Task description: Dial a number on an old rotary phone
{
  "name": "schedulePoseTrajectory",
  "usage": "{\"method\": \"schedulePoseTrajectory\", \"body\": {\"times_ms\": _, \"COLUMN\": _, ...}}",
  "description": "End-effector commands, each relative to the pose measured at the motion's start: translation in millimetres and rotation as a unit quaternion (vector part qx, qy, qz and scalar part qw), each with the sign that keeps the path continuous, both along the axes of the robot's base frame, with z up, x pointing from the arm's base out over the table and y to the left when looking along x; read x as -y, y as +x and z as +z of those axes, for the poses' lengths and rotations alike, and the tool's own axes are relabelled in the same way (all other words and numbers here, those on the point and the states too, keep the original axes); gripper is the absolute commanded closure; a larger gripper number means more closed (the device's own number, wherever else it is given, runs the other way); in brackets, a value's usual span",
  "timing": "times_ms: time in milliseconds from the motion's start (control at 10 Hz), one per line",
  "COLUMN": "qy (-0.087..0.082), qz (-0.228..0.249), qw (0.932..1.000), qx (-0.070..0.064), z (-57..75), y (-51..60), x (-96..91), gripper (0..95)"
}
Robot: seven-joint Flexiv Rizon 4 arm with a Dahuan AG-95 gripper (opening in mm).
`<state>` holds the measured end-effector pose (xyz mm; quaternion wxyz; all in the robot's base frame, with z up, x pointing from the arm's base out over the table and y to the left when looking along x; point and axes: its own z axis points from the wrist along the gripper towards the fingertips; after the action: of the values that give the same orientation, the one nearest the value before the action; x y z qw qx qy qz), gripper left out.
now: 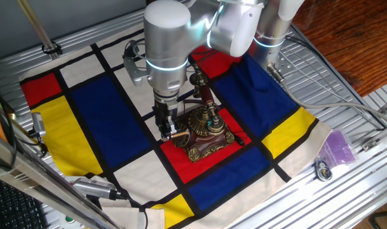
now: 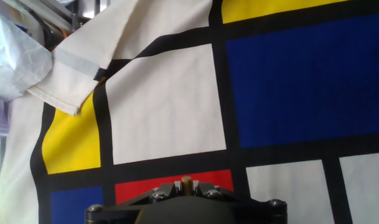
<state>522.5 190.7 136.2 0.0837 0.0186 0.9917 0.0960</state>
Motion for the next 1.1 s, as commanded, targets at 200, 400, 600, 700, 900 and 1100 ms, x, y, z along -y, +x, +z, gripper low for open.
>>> {"method": "schedulePoseTrajectory", "body": {"times_ms": 200, "qy": 0.0, "qz": -0.002, "qw": 1.0, "qx": 0.003, "z": -0.6, "y": -0.3, "x": -0.7, "gripper": 95.0}}
{"method": "schedulePoseTrajectory", "body": {"times_ms": 400, "qy": 0.0, "qz": -0.004, "qw": 1.0, "qx": 0.003, "z": 0.1, "y": 1.0, "x": -2.5, "gripper": 95.0}}
{"method": "schedulePoseTrajectory", "body": {"times_ms": 600, "qy": 0.0, "qz": -0.005, "qw": 1.0, "qx": 0.003, "z": 0.3, "y": 1.7, "x": -4.0, "gripper": 95.0}}
{"method": "schedulePoseTrajectory", "body": {"times_ms": 700, "qy": -0.001, "qz": -0.005, "qw": 1.0, "qx": 0.003, "z": -0.7, "y": 2.0, "x": -4.7, "gripper": 95.0}}
{"method": "schedulePoseTrajectory", "body": {"times_ms": 900, "qy": -0.001, "qz": -0.006, "qw": 1.0, "qx": 0.003, "z": -1.2, "y": 2.9, "x": -5.8, "gripper": 95.0}}
{"method": "schedulePoseTrajectory", "body": {"times_ms": 1100, "qy": -0.001, "qz": -0.006, "qw": 1.0, "qx": 0.003, "z": -1.1, "y": 4.1, "x": -6.7, "gripper": 95.0}}
